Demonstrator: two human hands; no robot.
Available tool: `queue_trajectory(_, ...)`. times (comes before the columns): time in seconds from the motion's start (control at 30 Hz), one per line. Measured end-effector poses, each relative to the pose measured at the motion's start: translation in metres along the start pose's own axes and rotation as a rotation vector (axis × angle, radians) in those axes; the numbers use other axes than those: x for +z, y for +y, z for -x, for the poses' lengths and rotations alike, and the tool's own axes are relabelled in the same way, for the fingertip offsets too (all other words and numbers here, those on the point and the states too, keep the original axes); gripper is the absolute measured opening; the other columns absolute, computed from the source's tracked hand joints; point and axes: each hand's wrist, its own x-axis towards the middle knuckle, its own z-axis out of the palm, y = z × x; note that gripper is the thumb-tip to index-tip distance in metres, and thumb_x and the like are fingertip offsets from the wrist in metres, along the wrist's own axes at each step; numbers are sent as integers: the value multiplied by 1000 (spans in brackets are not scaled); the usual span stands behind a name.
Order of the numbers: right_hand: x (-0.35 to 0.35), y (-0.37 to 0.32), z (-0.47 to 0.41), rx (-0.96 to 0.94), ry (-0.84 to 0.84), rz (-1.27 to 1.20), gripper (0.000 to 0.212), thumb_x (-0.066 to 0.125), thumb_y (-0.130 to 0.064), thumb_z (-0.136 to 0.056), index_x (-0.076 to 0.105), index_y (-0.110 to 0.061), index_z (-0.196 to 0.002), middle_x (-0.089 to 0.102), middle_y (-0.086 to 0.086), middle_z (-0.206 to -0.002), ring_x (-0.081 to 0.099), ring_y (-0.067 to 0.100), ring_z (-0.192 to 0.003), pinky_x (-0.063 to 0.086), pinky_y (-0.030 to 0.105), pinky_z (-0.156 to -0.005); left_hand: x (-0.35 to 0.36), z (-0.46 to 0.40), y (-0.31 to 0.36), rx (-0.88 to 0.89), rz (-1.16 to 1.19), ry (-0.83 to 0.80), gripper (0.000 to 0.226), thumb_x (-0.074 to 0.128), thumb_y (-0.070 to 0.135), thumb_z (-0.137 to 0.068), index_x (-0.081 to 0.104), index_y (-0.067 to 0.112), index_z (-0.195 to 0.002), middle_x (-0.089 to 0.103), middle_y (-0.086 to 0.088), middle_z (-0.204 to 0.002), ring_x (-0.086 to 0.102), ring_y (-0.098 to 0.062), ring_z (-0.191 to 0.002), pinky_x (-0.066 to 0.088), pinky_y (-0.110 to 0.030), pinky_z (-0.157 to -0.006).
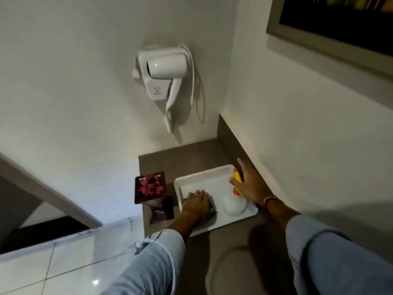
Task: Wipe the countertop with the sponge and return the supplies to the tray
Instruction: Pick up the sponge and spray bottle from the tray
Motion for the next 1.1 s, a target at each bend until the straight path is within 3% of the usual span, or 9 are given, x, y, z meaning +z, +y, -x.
queue_trajectory(0.07, 15, 23, 3, 32, -91, -204, 90, 74, -20, -85, 19, -21, -156, 38, 2, -157, 43, 15, -140, 44, 7, -95, 23, -9, 0, -80, 45, -104, 83, 46, 52, -97, 13, 5, -157, 8, -14, -167, 10, -30, -154, 8, -48, -125)
queue_trajectory(0.2, 41, 63, 7, -55, -106, -159, 96, 80, -12, -77, 22, -24, -152, 37, 0, -157, 38, 18, -143, 32, 30, -117, 61, -22, -2, -115, 8, -39, 95, 53, 54, -94, 4, 4, -158, 0, -15, -167, 5, -34, -154, 10, -53, -124)
queue_trajectory(0.37, 61, 66, -25, -77, 62, -167, 92, 82, -11, -75, 30, -8, -151, 47, 10, -148, 52, 19, -131, 46, 34, -108, 75, -33, -12, -90, -25, 97, 85, 60, 36, -91, 16, 6, -156, 14, -15, -166, 14, -32, -153, 20, -52, -122)
queue_trajectory(0.57, 79, 70, -47, -13, 182, -82, 65, 67, -10, -88, 41, -6, -147, 63, 14, -129, 62, 30, -116, 49, 36, -103, 75, -31, -13, -70, -6, 112, 58, 31, 14, -105, 9, 2, -157, 7, -18, -167, 8, -35, -154, 15, -56, -123)
queue_trajectory(0.63, 79, 63, -45, -12, 217, -116, 55, 63, -8, -90, 48, -5, -142, 65, 15, -124, 63, 30, -113, 54, 42, -99, 65, -24, -15, -90, 101, 185, 56, 33, 14, -104, 15, 2, -156, 15, -18, -165, 13, -34, -153, 17, -54, -123)
queue_trajectory(0.73, 71, 34, -36, -88, 227, -68, 45, 62, -13, -89, 56, -9, -133, 70, 15, -115, 67, 29, -104, 50, 27, -88, 46, -1, -19, -87, 332, 380, 56, 46, 16, -101, 27, 5, -152, 33, -20, -158, 31, -37, -146, 26, -53, -121)
queue_trajectory(0.8, 67, 10, -27, -182, 228, 8, 40, 60, -14, -87, 59, -14, -127, 71, 15, -104, 68, 29, -94, 52, 28, -81, 39, 19, -19, -36, 387, 450, 59, 52, 17, -98, 28, 8, -151, 37, -19, -156, 37, -37, -142, 30, -51, -119)
queue_trajectory(0.97, 77, -60, 25, -291, 308, 36, 29, 61, -11, -81, 64, -12, -109, 66, 7, -80, 61, 27, -70, 53, 38, -61, 29, 94, -25, -66, 518, 496, 63, 48, 28, -100, 18, 20, -154, 40, -15, -154, 51, -32, -132, 46, -45, -106)
queue_trajectory(1.1, 120, -89, 82, -255, 216, 62, 13, 61, -20, -80, 69, -11, -87, 72, 13, -77, 66, 33, -70, 43, 26, -59, 40, 157, -47, -194, 582, 521, 60, 45, 27, -102, 20, 18, -156, 55, -13, -142, 62, -30, -118, 52, -41, -99)
